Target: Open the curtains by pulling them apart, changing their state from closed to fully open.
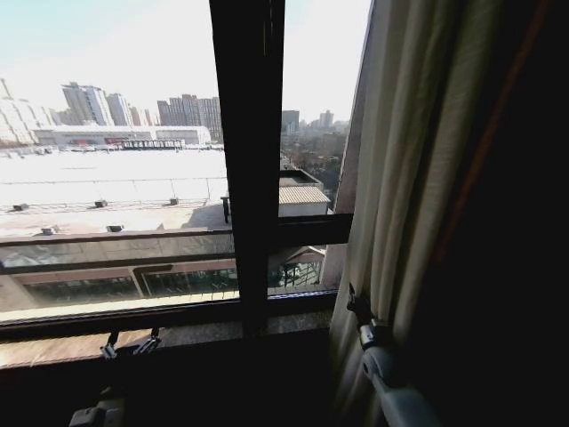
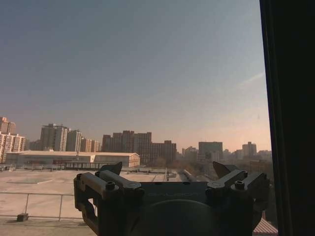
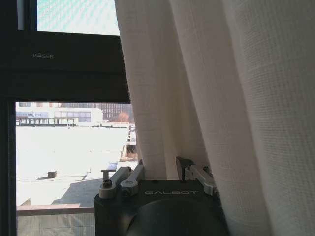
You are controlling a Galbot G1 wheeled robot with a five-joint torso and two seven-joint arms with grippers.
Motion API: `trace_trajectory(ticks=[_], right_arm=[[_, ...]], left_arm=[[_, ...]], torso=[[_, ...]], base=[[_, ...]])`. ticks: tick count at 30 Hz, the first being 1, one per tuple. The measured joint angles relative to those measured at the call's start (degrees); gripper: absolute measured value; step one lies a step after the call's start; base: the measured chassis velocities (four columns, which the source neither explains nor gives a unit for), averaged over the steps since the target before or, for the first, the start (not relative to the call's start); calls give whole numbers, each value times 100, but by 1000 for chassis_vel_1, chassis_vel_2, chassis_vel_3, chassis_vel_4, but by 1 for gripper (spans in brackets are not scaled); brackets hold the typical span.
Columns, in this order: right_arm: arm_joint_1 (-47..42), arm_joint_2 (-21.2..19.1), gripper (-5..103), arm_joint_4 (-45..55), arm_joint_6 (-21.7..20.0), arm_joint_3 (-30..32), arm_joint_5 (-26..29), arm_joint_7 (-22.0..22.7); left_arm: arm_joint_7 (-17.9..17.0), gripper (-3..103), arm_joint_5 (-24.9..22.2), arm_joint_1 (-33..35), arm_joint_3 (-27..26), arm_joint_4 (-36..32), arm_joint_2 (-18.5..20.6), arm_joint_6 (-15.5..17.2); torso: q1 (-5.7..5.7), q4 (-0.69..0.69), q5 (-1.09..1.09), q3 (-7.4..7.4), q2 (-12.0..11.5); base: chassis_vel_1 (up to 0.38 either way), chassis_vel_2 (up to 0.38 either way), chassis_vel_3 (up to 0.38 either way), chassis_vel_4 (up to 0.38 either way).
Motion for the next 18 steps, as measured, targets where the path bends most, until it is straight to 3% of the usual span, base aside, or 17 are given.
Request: trace_trajectory(ticks=[4,7,9,13,15,17,18], right_arm=[[-284,-83,40,292,120,16,22,-173],[-562,-138,57,651,150,50,28,-192],[-619,-139,57,733,150,51,31,-184],[-861,-108,79,1043,129,90,31,-146],[-871,-105,79,1057,126,92,30,-142],[-886,-97,90,1076,122,97,27,-134],[-886,-97,90,1076,122,97,27,-134]], left_arm=[[0,100,0,0,0,0,0,0],[-1,100,0,0,0,0,0,0],[0,100,0,0,0,0,0,0],[0,100,0,0,0,0,0,0],[-1,100,0,0,0,0,0,0],[0,100,0,0,0,0,0,0],[0,100,0,0,0,0,0,0]], torso=[[-1,-1,0,-1,0],[-1,-1,0,-1,0],[0,0,0,-1,0],[-1,-1,0,-1,0],[-1,-1,0,-1,0],[-1,0,0,-1,1],[-1,0,0,-1,1]], base=[[0,0,0,0],[0,0,0,0],[0,0,0,0],[0,0,0,0],[0,0,0,0],[0,0,0,0],[0,0,0,0]])
